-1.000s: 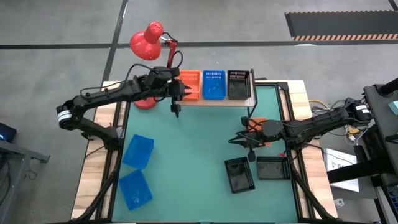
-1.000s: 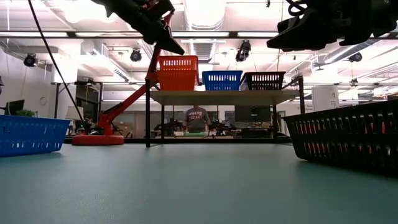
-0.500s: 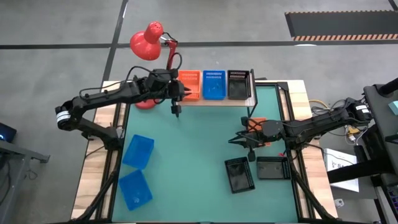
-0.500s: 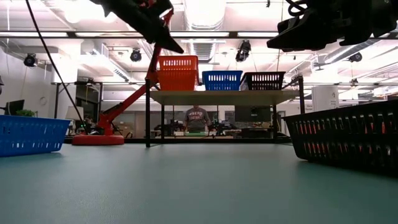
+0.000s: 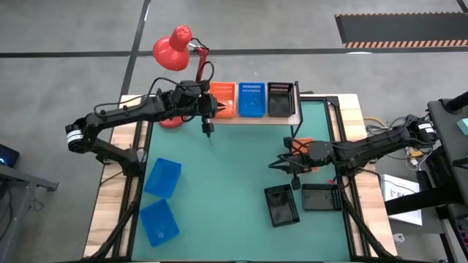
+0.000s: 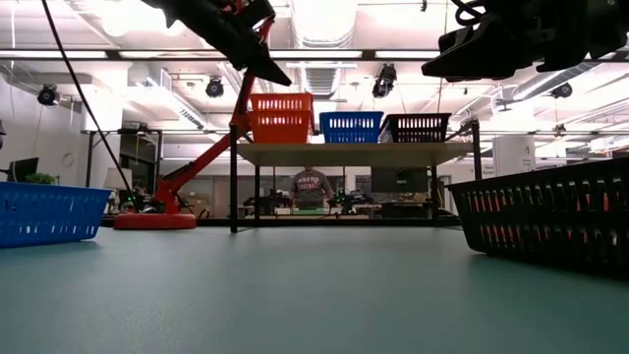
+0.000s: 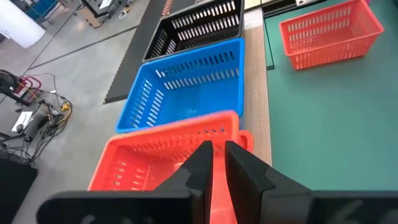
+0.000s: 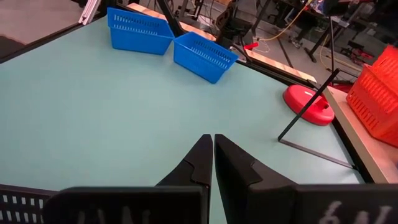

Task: Stack baskets on shelf by color
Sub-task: Stack the top orange bin on the other orange bin on the shelf, then stack the left black bin on the other black bin on the shelf

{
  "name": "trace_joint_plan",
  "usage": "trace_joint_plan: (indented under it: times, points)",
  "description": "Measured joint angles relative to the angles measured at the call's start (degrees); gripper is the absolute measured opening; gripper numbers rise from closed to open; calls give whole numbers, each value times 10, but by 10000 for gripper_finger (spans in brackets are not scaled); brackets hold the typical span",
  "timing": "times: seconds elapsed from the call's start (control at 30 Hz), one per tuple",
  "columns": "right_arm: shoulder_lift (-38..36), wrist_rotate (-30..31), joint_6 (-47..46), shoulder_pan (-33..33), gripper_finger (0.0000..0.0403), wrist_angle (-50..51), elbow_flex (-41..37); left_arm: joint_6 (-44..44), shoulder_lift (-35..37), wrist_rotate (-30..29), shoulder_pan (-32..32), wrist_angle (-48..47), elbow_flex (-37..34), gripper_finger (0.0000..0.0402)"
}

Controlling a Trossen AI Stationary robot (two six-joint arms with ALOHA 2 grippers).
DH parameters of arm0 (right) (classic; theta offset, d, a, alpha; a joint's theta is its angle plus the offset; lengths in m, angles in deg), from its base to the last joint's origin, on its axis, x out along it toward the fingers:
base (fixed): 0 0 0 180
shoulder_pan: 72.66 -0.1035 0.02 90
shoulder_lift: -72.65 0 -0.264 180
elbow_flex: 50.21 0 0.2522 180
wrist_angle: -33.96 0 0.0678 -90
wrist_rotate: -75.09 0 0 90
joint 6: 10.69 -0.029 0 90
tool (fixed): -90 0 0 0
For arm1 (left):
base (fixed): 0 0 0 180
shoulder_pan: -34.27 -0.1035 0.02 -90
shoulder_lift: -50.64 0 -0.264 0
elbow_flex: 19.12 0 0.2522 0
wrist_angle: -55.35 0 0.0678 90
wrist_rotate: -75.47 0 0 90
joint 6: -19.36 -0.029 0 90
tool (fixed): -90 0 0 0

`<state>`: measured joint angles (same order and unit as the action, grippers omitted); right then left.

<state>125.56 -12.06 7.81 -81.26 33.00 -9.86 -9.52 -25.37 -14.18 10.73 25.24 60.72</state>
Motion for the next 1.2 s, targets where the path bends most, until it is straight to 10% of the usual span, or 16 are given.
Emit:
trace_joint_plan:
  times: [0.3,0.57,0.87,1.2]
  points:
    - [0,0,0,0,9,3,0,10,3,-4,18,15,0,24]
    - [0,0,0,0,9,10,0,61,30,38,174,72,-10,24]
    - [3,0,-19,0,9,11,0,62,29,39,374,253,-141,24]
    - [12,-12,-89,0,9,15,0,81,51,-27,420,356,-249,24]
